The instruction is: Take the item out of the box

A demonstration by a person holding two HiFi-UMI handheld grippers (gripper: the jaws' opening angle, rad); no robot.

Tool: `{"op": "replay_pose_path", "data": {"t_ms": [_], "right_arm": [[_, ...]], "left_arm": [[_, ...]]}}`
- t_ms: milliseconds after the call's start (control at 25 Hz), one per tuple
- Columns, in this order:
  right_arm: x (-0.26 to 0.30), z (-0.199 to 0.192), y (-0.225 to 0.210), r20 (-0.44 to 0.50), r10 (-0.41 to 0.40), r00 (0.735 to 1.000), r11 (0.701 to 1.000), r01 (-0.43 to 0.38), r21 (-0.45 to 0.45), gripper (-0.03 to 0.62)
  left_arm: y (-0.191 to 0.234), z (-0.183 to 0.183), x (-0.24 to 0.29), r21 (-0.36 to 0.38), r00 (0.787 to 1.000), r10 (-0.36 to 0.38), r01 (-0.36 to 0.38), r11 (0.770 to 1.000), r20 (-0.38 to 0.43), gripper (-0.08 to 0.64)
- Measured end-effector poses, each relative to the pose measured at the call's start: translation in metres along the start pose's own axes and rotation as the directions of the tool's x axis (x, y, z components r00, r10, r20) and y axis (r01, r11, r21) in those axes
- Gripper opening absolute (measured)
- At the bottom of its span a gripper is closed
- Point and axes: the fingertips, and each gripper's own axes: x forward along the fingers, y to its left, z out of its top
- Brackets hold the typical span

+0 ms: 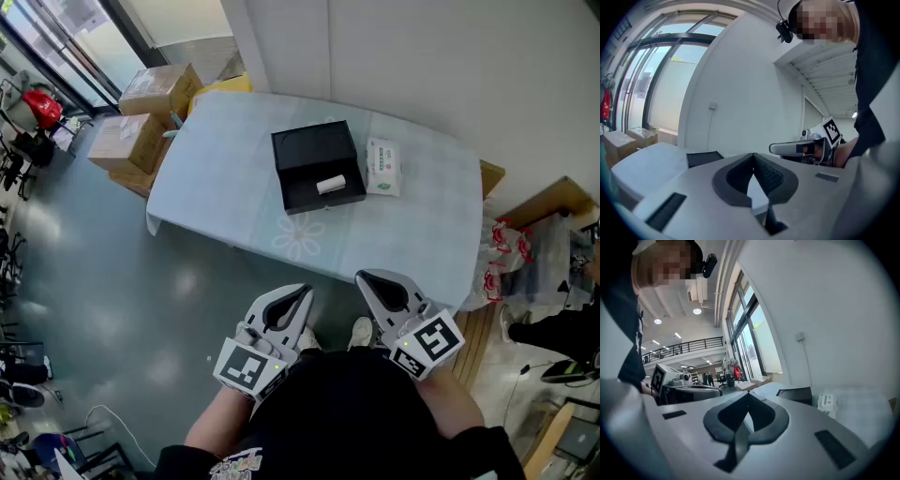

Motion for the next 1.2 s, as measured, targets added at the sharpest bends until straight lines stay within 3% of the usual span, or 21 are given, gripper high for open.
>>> {"op": "replay_pose_path", "data": {"t_ms": [640,1200], "right_arm": [[0.001,0.002,0.010,0.009,0.026,1.000,1.000,-0.026,-0.016,0.009],[0.019,0.009,0.036,0.012,0.021,1.000,0.997,-0.020,-0.074,0.009]], "left_arm": [[-0.002,-0.002,-0.010,-0.015,1.000,0.005,-0.005,1.000,0.016,0.009],[0.012,0.000,-0.050,-0.013,0.999,0.010,-0.009,1.000,0.045,0.008]]}}
